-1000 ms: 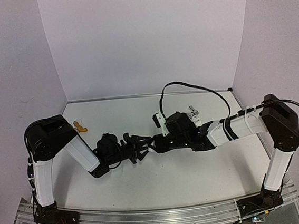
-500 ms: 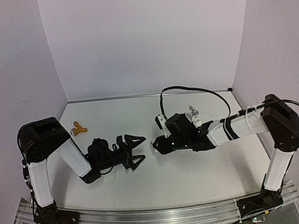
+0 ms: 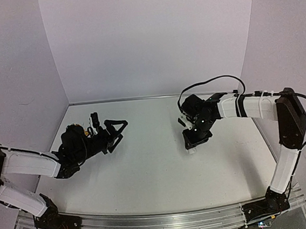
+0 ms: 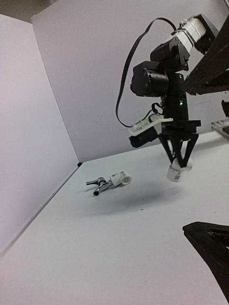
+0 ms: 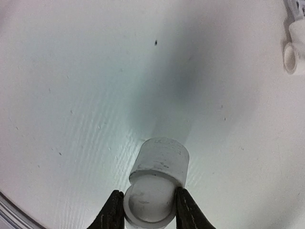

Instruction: Install the water faucets

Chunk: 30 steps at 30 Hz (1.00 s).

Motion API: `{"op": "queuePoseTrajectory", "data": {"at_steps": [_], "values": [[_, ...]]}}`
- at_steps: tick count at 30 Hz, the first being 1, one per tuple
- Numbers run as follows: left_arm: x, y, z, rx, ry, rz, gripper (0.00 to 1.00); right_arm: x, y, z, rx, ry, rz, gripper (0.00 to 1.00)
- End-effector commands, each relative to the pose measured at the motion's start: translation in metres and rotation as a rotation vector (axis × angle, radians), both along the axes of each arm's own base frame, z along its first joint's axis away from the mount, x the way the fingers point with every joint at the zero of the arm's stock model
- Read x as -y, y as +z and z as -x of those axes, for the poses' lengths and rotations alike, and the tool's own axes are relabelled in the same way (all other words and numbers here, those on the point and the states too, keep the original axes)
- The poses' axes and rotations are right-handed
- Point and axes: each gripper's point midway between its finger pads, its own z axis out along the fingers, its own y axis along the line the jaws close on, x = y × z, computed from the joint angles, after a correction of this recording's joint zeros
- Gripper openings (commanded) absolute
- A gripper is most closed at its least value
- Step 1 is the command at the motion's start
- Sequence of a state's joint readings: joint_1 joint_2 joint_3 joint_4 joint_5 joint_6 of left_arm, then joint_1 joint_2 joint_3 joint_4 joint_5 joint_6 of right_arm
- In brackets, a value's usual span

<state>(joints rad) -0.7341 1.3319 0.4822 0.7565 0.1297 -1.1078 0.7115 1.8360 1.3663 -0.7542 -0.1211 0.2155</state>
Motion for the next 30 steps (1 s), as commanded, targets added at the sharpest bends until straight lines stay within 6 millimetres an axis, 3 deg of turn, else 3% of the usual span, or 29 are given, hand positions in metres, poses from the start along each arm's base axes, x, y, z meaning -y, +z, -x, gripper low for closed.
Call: {"op": "queuePoseTrajectory", "data": {"at_steps": [1, 7, 12, 17, 20, 25, 30], "values": [[-0.020, 0.019, -0.008, 0.140, 0.079, -0.250, 0.96, 0.023, -0.025, 0.036, -0.234, 0.127, 0.127, 0.04], [-0.035, 0.033, -0.003, 0.184, 0.123, -0.278, 0.96, 0.023, -0.043, 0.035, -0.288, 0.145, 0.141, 0.04], [-0.037, 0.033, 0.000, 0.192, 0.117, -0.305, 0.96, 0.026, -0.045, 0.028, -0.260, 0.128, 0.169, 0.39], [-0.041, 0.034, -0.002, 0.209, 0.129, -0.338, 0.97, 0.016, -0.020, 0.015, -0.171, 0.114, 0.105, 0.72], [-0.041, 0.035, -0.003, 0.214, 0.133, -0.357, 0.97, 0.011, 0.004, 0.003, -0.089, 0.101, 0.064, 0.87], [-0.048, 0.031, -0.007, 0.206, 0.164, -0.402, 0.98, 0.010, 0.053, -0.019, 0.119, 0.041, 0.003, 0.96], [-0.073, 0.010, -0.021, 0.126, 0.282, -0.549, 1.00, 0.005, 0.078, -0.023, 0.299, -0.007, -0.151, 0.97]]}}
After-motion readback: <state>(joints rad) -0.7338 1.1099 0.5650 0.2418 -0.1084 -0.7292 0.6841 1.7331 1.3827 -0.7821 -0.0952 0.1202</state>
